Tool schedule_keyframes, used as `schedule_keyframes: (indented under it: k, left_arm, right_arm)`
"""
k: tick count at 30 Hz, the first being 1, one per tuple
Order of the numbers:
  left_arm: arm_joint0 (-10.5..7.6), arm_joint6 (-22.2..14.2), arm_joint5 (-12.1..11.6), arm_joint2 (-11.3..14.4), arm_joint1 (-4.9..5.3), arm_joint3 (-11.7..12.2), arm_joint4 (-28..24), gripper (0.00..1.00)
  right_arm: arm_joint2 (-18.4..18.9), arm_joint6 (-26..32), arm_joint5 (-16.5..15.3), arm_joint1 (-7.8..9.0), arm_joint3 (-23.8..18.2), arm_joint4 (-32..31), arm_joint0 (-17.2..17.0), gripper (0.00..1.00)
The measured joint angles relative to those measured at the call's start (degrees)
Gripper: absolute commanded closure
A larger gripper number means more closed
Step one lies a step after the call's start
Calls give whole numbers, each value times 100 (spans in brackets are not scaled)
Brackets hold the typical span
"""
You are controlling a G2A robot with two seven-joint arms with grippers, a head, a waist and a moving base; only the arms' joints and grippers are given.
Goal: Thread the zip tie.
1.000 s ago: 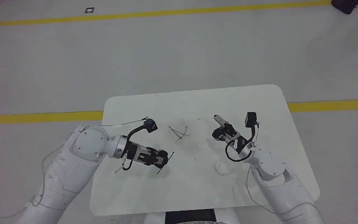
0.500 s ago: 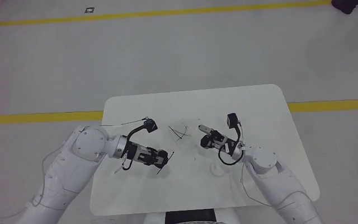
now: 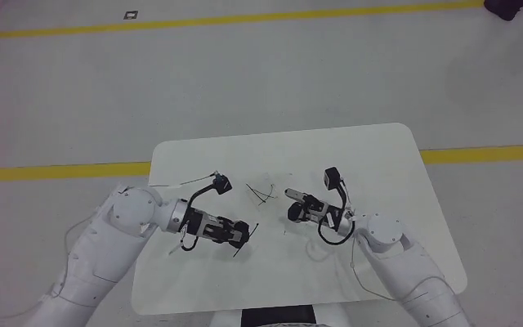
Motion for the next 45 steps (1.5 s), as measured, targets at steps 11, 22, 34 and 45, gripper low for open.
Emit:
schedule_keyframes:
  k: [11,22,34,45]
  left_arm:
    - [-507,6,0,830,76,879,-721,100]
    - [-691,6,0,1029,87,1102,-717,100]
    - [-691,6,0,1029,87,1103,-718,100]
    - [-691,6,0,1029,87,1103,-718,100]
  right_arm:
    - [-326,1073,-163,-38,509,684,400,0]
    - [-408,1067,-182,-52,549,678,442,0]
    - [-902,1098,-267,-189,1006,955,920,0]
    - [-1180,1467,-340,-236,979,1092,1004,0]
